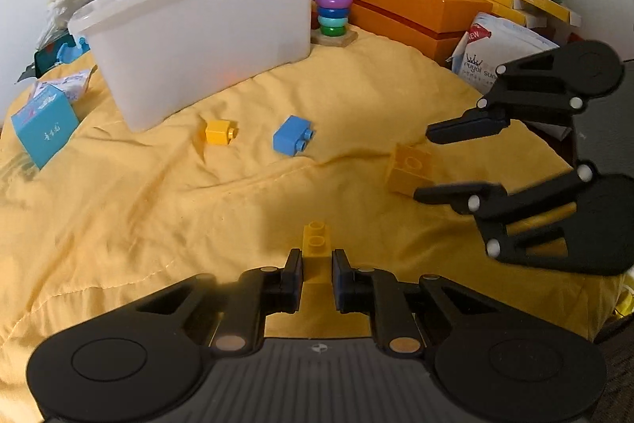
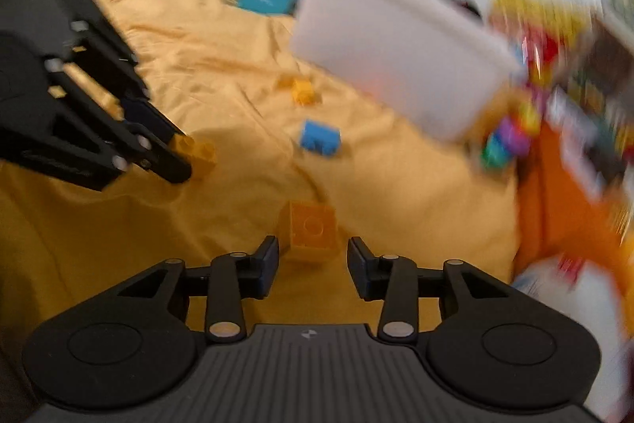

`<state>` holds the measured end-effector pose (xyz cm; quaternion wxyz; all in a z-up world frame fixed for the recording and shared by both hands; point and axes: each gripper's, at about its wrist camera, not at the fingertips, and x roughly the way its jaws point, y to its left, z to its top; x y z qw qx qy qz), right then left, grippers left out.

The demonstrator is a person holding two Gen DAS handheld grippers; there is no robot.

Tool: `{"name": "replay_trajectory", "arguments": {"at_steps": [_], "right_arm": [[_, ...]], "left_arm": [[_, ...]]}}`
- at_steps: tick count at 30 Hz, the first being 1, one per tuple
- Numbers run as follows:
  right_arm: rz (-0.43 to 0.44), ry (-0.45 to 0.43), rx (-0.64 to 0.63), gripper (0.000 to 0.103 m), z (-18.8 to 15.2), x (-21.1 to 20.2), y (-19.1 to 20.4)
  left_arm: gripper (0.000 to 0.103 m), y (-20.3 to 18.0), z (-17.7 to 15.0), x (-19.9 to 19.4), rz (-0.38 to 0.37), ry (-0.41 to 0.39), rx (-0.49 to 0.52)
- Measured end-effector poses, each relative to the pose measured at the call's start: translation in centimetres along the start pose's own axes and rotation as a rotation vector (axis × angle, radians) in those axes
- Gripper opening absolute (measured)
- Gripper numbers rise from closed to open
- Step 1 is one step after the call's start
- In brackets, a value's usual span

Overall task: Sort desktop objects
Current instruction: 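Grasp the small yellow brick with the left tool while the right tool grasps the orange brick, then carry both bricks over the white bin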

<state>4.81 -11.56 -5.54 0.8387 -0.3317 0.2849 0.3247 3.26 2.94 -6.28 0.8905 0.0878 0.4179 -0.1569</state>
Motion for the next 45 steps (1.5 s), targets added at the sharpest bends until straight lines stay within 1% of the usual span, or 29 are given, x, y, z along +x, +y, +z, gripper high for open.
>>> {"name": "replay_trajectory", "arguments": {"at_steps": [2,4,6,7,8,11,12,13,16,18,20,21,22,23,24,25,26,29,31,32,34,36,38,40,42,45], "right_arm": [[0.002,-0.013,-0.072,0.042,0.3,-0.1,0.9],[-0.005,0.002,-0.102,0.040,0.5,0.8,1.4],[-0.037,0.026,-0.112,0.040,0.6,1.9,1.6],[-0.062,0.039,-0.104,0.040,0.7,2.4,1.4],[-0.073,0.055,-0.083,0.038,0.8,2.9,1.0],[-0.046,0.071,0.014,0.036,1.0,3.4,-0.6],[-0.014,0.075,0.062,0.036,1.1,3.2,-1.2],[0.043,0.075,0.135,0.036,1.2,3.1,-2.1],[0.285,0.086,0.461,0.037,0.8,2.8,-5.2],[0.431,0.110,0.634,0.037,-0.1,3.6,-6.4],[0.523,0.160,0.738,0.037,-1.2,4.9,-7.0],[0.534,0.145,0.777,0.037,-1.6,5.1,-7.3],[0.535,0.146,0.798,0.038,-1.8,5.1,-7.6],[0.513,0.141,0.799,0.038,-1.8,5.0,-7.8],[0.471,0.132,0.777,0.040,-1.8,4.8,-8.0],[0.431,0.126,0.746,0.046,-1.5,4.4,-8.0],[0.392,0.119,0.713,0.048,-1.4,4.0,-8.0],[0.304,0.096,0.651,0.047,-0.9,3.3,-8.1],[0.267,0.080,0.656,0.048,-0.9,3.2,-8.6],[0.263,0.076,0.670,0.046,-1.3,3.0,-9.3],[0.237,0.084,0.682,0.047,-1.6,3.1,-9.6],[0.173,0.081,0.646,0.047,-1.6,2.6,-9.5],[0.159,0.067,0.636,0.047,-1.5,1.9,-9.7],[0.170,0.070,0.612,0.047,-1.3,1.7,-9.4],[0.182,0.069,0.574,0.050,-0.9,1.8,-8.5],[0.150,0.094,0.504,0.050,-0.6,2.7,-6.9]], "left_arm": [[0.018,0.0,0.1,0.3,0.020,-0.010,0.003],[0.018,0.1,0.3,0.6,0.028,-0.011,-0.003],[0.019,0.2,0.4,1.0,0.039,-0.008,-0.001],[0.022,0.3,0.4,1.2,0.041,-0.001,-0.001],[0.022,0.4,0.4,1.4,0.041,0.006,-0.003],[0.020,0.4,0.2,1.3,0.036,0.002,-0.010],[0.019,0.4,0.2,1.3,0.033,0.001,-0.011],[0.019,0.4,0.1,1.2,0.032,0.000,-0.013],[0.019,0.5,-0.1,1.1,0.032,-0.002,-0.018],[0.019,0.4,-0.1,1.1,0.035,-0.003,-0.017],[0.019,0.4,0.0,1.1,0.035,-0.003,-0.016],[0.019,0.4,0.0,1.0,0.035,-0.005,-0.018],[0.019,0.4,0.0,1.0,0.036,-0.007,-0.020],[0.019,0.4,0.0,1.0,0.036,-0.007,-0.020],[0.019,0.4,0.0,1.0,0.037,-0.008,-0.019],[0.020,0.3,0.0,1.0,0.038,-0.010,-0.016],[0.020,0.3,-0.1,1.0,0.040,-0.011,-0.015],[0.020,0.5,-0.1,0.9,0.038,-0.016,-0.019],[0.021,0.6,0.0,0.8,0.040,-0.019,-0.020],[0.021,0.6,0.0,0.9,0.041,-0.019,-0.019],[0.021,0.6,0.0,0.8,0.040,-0.022,-0.019],[0.021,0.6,0.0,0.7,0.039,-0.024,-0.016],[0.021,0.6,0.1,0.8,0.037,-0.029,-0.014],[0.021,0.6,0.2,1.0,0.033,-0.027,-0.011],[0.021,0.4,0.2,1.3,0.032,-0.021,-0.006],[0.018,0.5,0.2,1.5,0.025,-0.014,-0.009]]}}
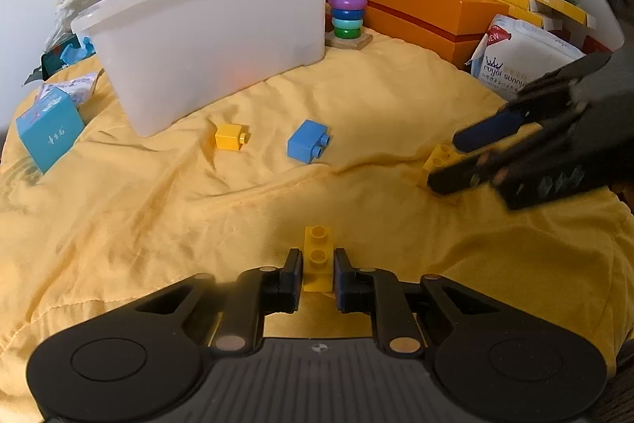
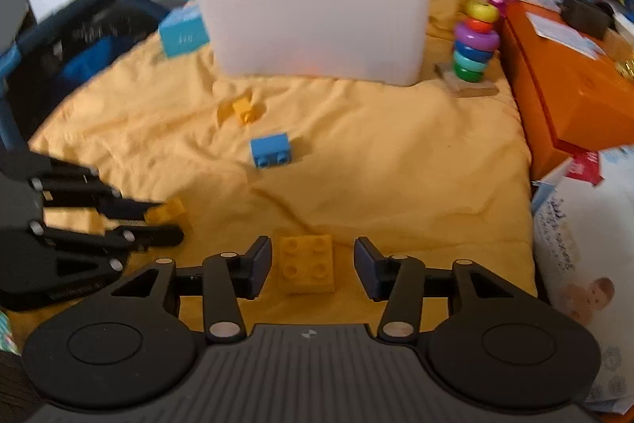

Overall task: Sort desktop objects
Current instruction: 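Carry both bricks over the white bin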

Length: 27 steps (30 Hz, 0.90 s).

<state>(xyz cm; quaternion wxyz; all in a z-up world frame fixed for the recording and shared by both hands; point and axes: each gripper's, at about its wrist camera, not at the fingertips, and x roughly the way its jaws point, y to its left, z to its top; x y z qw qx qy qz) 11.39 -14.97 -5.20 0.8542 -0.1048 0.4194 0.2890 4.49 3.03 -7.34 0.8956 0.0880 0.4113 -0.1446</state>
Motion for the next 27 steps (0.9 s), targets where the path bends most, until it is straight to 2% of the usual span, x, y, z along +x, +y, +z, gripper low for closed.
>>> {"name": "replay_trajectory", "arguments": {"at_steps": [1,3,10,17,22,27], "right_arm": [[-0.021,0.016,-0.032,0.047,-0.2,0.6,0.5],[-0.043,0.041,-0.070,0.036,-0.7,1.2,0.9],[-0.020,0.021,-0.070,0.035,-0.1,0.2,1.2],[-0.035,-0.099,-0.120,0.035,4.0,-2.0,1.5],[-0.054,-0.208,-0.127,0.035,8.5,-3.1,0.7],[-0.084,-0.305,-0.133,0.035,13.1,-3.3,-0.2]], "left_arm": [[0.018,0.1,0.0,0.0,-0.003,-0.002,-0.003],[0.017,0.3,-0.1,-0.2,-0.013,-0.006,-0.015],[0.017,1.2,2.2,-2.5,0.005,-0.095,-0.016],[0.017,4.0,7.8,-4.3,0.061,-0.219,0.010],[0.017,6.1,12.7,-5.0,0.102,-0.317,0.038],[0.017,8.6,17.1,-4.2,0.152,-0.379,0.040]]}}
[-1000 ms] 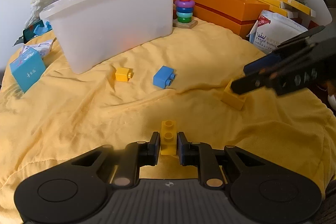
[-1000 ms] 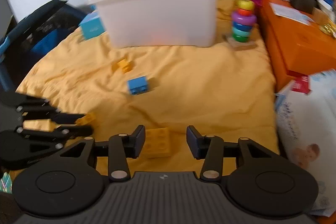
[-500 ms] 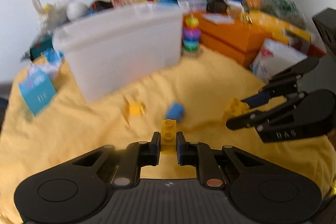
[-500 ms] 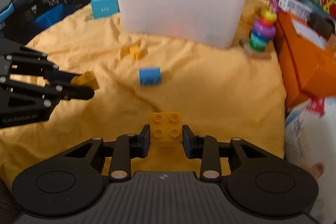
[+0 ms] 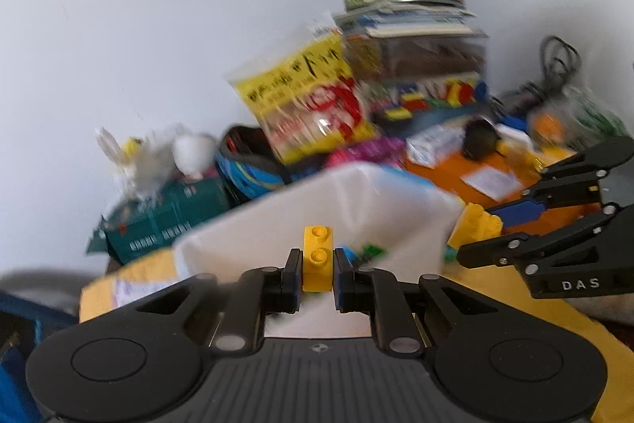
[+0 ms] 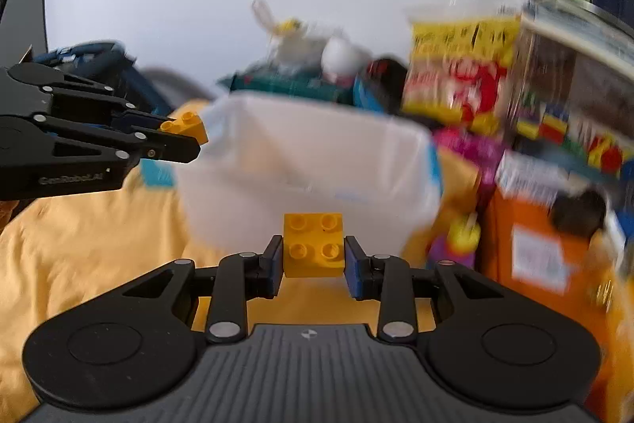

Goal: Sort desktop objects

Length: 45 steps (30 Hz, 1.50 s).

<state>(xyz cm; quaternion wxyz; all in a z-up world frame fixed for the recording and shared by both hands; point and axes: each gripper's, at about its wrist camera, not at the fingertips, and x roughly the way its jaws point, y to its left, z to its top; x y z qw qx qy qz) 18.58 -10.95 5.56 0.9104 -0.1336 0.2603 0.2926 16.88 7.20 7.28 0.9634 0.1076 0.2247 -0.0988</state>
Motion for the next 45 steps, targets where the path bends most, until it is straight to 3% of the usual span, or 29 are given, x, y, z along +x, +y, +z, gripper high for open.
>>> {"name": "replay_trajectory", "arguments": {"at_steps": [6,11,13,16,22,26,28,33,38,45], "right_arm": [[-0.013,-0.051,0.062,0.035,3.5,3.0,-1.7],[-0.040,-0.051,0.105,0.035,5.2,5.7,-2.0],[-0.051,-0.034,0.116,0.036,5.4,6.9,-2.0],[-0.049,0.002,0.128,0.047,5.1,7.9,-2.0],[-0.044,-0.078,0.114,0.047,3.1,4.3,-1.5],[-0.035,-0.092,0.104,0.047,1.4,2.1,-1.0],[-0.019,-0.091,0.078,0.049,-0.1,1.1,-0.3],[0.043,0.048,0.031,0.050,-4.2,1.8,1.6],[0.078,0.188,-0.053,0.050,-8.4,3.6,3.9],[0.118,0.227,-0.154,0.038,-10.4,4.1,6.4]], "left_arm": [[0.017,2.2,2.0,4.1,0.045,0.003,-0.046],[0.019,2.9,1.3,7.0,0.075,0.046,-0.081],[0.027,3.1,0.8,7.2,0.064,0.066,-0.090],[0.045,2.6,0.0,5.7,0.043,0.038,-0.065],[0.046,0.9,-1.9,0.0,0.010,-0.033,-0.016],[0.054,-0.6,-4.4,-3.0,-0.010,-0.014,-0.020],[0.055,-1.5,-6.2,-3.6,-0.033,0.034,-0.018],[0.055,-3.0,-10.6,-3.8,-0.074,0.173,-0.030],[0.055,-3.6,-13.2,-4.2,-0.092,0.248,-0.065],[0.055,-4.2,-14.3,-4.2,-0.098,0.277,-0.052]]}}
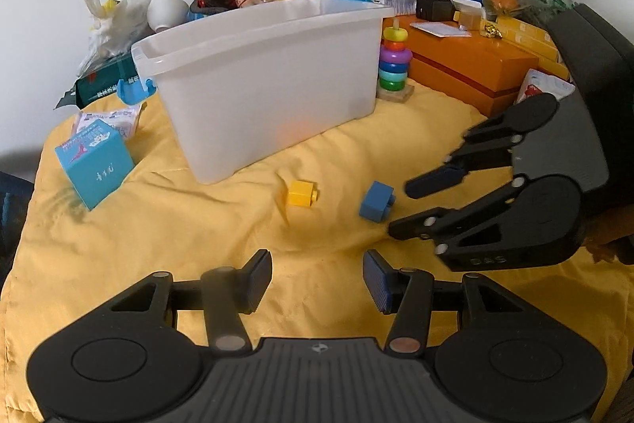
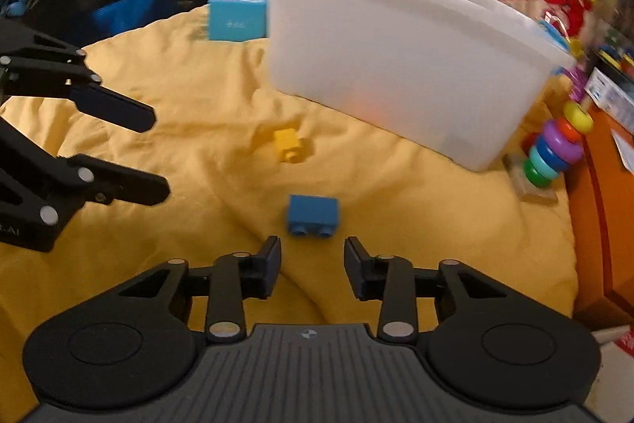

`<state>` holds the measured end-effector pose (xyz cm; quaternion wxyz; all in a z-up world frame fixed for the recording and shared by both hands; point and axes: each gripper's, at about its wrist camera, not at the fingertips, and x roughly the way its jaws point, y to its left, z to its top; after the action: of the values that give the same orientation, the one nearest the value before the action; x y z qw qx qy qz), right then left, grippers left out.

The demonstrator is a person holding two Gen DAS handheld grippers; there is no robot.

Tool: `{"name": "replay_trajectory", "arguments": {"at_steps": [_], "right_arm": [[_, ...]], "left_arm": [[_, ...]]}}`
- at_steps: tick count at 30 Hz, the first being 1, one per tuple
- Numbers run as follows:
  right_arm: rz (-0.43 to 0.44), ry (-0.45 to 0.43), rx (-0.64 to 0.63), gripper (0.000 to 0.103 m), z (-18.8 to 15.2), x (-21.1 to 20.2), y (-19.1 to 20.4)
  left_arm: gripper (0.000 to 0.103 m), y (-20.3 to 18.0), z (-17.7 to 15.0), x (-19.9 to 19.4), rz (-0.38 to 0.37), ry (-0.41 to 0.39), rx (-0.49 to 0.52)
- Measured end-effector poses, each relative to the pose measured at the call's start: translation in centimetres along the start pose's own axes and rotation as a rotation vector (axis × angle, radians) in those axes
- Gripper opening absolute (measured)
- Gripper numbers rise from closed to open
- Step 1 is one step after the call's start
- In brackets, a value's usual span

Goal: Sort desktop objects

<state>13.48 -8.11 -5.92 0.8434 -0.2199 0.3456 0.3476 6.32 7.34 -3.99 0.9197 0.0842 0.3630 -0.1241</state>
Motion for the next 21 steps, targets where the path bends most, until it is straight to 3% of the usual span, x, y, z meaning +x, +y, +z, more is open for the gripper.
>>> {"name": "replay_trajectory", "arguments": {"at_steps": [7,17,20,21], "right_arm": [[-0.056,0.000,-0.068,0.038,0.5,1.9,1.5],[-0.048,-0.016,0.029,0.037,-0.3,-0.4,0.2],[-0.055,-0.004,0.053,0.037,-1.5,-1.9,0.1],[-0.059,0.000,0.063,0.037,-1.8,-2.3,0.0]], "left_arm": [[0.055,-0.3,0.8,0.6,-0.016,-0.014,0.023],[0.054,-0.1,4.0,5.9,-0.019,-0.008,0.031],[0.041,0.1,4.6,8.3,-0.011,0.023,0.052],[0.031,0.2,4.7,9.2,-0.008,0.048,0.058]]}}
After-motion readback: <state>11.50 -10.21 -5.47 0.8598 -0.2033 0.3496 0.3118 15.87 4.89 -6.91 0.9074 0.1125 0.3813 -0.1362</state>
